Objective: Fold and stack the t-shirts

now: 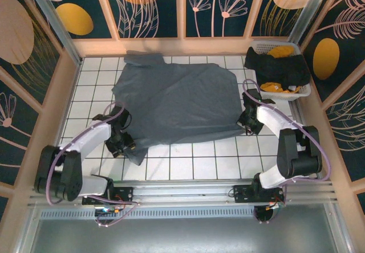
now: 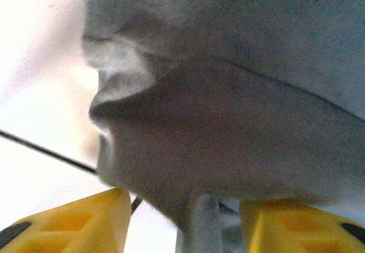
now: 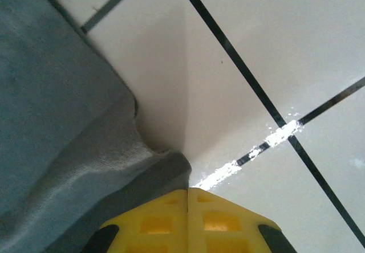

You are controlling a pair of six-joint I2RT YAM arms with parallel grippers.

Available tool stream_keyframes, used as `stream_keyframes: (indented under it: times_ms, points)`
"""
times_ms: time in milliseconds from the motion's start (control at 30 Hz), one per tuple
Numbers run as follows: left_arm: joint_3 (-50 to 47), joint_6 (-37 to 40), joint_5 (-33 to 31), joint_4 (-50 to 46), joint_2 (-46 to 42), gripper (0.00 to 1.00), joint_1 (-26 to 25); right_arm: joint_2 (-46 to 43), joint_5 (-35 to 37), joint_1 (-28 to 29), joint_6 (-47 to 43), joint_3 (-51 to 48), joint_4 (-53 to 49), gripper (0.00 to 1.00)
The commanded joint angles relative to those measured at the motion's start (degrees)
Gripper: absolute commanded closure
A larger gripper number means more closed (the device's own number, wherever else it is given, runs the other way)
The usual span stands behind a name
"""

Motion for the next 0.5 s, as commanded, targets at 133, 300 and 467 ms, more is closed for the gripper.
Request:
stream_keyframes:
  times_ms: [133, 300, 467]
  points:
    - [-3.9, -8.8, 10.6, -6.6, -9.1, 0.41, -7.4, 0.5, -0.7, -0.1, -0.7, 0.4, 0.8, 1.00]
    - [-5.7, -11.5, 13.0, -1.4, -6.5, 0.41, -10.4, 0.5, -1.0, -0.2, -1.5, 0.7, 0.8, 1.00]
    - [-7.3, -11.8, 13.2, 5.2, -2.7, 0.53, -10.8, -0.4, -0.8, -0.2, -1.9, 0.6, 0.2, 1.00]
